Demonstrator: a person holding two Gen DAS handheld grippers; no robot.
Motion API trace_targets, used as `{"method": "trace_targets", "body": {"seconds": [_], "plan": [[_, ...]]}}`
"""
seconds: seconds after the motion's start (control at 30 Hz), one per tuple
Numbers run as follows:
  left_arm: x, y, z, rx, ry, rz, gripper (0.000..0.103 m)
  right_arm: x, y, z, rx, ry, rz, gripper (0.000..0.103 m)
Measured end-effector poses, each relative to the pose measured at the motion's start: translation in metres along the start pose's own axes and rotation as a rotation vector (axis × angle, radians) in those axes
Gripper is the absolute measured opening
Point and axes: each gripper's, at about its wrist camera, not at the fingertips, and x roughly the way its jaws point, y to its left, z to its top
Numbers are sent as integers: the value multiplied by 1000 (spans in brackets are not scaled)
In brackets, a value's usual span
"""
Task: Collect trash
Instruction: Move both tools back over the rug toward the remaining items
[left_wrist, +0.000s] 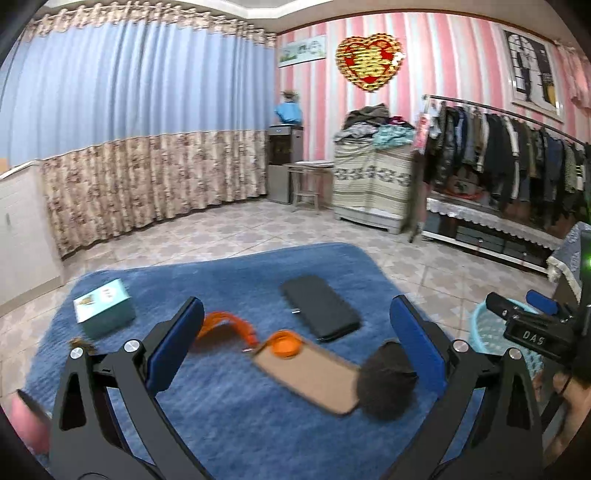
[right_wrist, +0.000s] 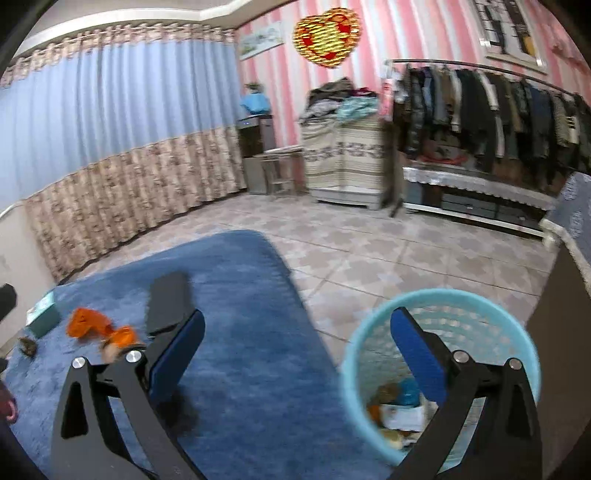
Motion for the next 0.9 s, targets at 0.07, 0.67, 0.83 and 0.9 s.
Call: {"method": "trace_targets", "body": {"seconds": [0.07, 0.67, 0.83, 0.9], "plan": [[-3, 16, -2, -14, 3, 27, 97, 0, 18, -1, -20, -9, 34, 98], [22, 138, -60, -128, 176, 223, 97, 52, 80, -38, -73, 239, 174, 98], [33, 145, -67, -157, 201, 222, 97, 63, 101, -49, -109, 284, 205, 97], [36, 142, -68, -138, 205, 228, 97, 65, 109, -52, -138, 292, 212, 91]]}}
